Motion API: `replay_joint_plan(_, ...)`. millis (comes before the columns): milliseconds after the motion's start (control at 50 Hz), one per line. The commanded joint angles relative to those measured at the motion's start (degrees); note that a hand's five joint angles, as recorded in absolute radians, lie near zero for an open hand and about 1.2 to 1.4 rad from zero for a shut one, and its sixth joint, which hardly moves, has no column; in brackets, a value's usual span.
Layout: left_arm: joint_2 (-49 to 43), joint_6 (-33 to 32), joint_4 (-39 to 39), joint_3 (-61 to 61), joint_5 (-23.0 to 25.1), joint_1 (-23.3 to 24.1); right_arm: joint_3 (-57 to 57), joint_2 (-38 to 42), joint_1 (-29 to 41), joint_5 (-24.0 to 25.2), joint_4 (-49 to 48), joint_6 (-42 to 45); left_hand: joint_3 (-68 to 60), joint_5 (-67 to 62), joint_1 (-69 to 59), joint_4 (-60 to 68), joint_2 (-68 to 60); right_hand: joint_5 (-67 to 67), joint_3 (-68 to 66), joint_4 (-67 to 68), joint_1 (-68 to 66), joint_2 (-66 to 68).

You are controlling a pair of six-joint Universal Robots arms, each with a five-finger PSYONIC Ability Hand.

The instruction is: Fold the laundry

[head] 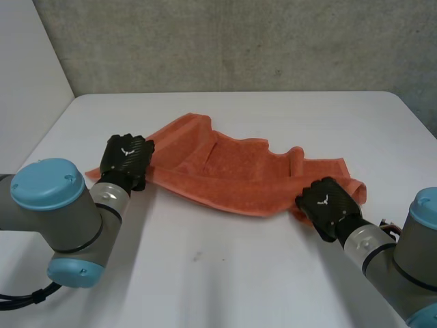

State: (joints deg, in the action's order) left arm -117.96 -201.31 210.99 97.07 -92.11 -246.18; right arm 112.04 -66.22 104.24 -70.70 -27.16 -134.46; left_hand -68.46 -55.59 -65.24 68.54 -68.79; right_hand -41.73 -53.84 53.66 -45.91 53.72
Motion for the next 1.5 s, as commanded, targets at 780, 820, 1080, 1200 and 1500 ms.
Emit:
replay_joint_plan(780, -5.9, -0.3, 0.0, -1.4, 0.1, -0.8, -8.6, -12.0, -16.4, 2.4, 11.7, -35.7, 31.5, 28.6, 28.3, -31.6, 31.8, -28.3, -26.2, 26.3, -34.1, 26.3)
replay_joint_plan(820, -5.9, -0.7, -0.2, -1.5, -0.1, -0.8, -8.6, -11.7, -16.6, 2.3, 11.5, -35.6, 31.5, 28.6, 28.3, -31.6, 31.8, -28.3, -26.2, 26.3, -34.1, 26.3)
replay_joint_plan(1080, -4.1, -0.7, -2.6, -2.7, 1.9, -10.8, -10.0, -7.4, -18.0, 1.8, 10.7, -32.3, 36.9, 34.0, 33.7, -37.0, 37.2, -28.3, -26.2, 26.3, -34.1, 26.3)
replay_joint_plan(1200, -5.5, -0.8, -2.6, -4.5, 5.3, -13.3, -9.7, -7.3, -17.8, 2.1, 11.0, -30.3, 36.7, 33.8, 33.5, -36.8, 37.0, -28.3, -26.2, 26.3, -34.1, 26.3)
replay_joint_plan(1500, -9.5, -0.9, -4.3, -7.7, 6.9, -15.6, -9.1, -6.9, -17.7, 2.4, 11.0, -30.1, 35.9, 33.0, 32.7, -36.0, 36.2, -28.3, -26.2, 26.3, -34.1, 26.3)
